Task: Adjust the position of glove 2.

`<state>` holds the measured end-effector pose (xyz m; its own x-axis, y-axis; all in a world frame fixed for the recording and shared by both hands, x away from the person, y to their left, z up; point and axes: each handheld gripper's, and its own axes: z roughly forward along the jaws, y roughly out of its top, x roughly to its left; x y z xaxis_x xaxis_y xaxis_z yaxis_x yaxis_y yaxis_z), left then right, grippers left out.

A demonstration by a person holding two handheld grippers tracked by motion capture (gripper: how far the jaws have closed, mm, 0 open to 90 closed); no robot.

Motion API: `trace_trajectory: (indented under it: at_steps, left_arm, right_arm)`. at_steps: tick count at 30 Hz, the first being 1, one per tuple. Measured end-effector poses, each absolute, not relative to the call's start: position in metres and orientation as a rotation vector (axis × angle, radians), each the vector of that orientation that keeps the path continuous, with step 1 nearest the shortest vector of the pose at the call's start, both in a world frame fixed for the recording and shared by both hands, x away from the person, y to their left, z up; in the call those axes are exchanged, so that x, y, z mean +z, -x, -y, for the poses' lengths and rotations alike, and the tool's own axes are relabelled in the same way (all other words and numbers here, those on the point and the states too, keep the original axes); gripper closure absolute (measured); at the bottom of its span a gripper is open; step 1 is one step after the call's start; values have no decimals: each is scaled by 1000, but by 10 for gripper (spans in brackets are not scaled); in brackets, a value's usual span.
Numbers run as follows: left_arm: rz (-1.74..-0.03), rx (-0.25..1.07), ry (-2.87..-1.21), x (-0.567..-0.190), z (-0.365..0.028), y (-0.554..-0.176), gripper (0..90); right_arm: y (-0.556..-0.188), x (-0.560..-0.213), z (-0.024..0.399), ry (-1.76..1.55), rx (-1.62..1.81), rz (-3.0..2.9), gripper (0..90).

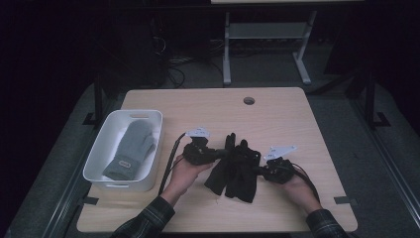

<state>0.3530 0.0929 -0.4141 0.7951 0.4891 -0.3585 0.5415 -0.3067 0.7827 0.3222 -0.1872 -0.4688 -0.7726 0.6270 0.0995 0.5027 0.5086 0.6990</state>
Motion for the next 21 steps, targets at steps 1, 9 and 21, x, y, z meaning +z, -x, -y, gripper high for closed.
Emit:
trace_trajectory:
  at_steps: [1,9,21]
  left_arm:
    - [-766,-65,-1962,-414,-92,-353,875]
    - [-755,-82,-1964,-415,-83,-353,876]
    - [-746,-97,-1981,-421,-71,-355,876]
  right_arm:
    - [-323,-469,185,-978,1114,-2583,900]
    - [-327,-469,175,-955,1130,-2599,900]
    - [-330,-469,159,-909,1135,-2620,900]
